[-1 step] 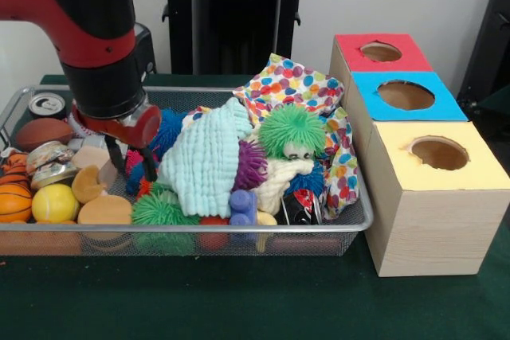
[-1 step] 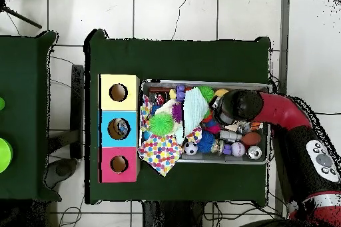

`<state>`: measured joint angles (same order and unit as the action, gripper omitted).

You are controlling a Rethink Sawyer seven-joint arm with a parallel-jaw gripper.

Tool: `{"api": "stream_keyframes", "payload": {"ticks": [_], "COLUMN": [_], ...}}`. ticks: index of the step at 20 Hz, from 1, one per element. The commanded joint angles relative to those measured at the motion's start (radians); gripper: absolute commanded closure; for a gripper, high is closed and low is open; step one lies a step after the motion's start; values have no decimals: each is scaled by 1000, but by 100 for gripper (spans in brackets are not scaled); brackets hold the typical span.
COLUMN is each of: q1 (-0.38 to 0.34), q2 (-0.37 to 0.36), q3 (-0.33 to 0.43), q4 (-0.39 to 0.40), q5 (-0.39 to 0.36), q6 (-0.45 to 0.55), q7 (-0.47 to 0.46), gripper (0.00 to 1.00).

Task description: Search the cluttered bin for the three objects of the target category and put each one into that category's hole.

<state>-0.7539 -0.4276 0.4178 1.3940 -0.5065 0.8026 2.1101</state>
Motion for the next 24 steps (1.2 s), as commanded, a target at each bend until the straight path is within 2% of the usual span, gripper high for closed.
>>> {"api": "stream_keyframes", "payload": {"ticks": [1,5,10,17,18,21,24], "q1": [15,23,12,11,10,2,8], "q2": [88,97,125,148,152,156,153], "q3": [41,30,52,66,69,75,70], "q4": [74,110,150,196,201,213,192], "q5": [-49,-19,43,94,101,95,96], "q6": [-178,-209,-196,-244,-257,-307,-272], "q7": [-71,-24,-11,26,12,20,-8], "gripper": [0,0,0,0,100,100,100]}}
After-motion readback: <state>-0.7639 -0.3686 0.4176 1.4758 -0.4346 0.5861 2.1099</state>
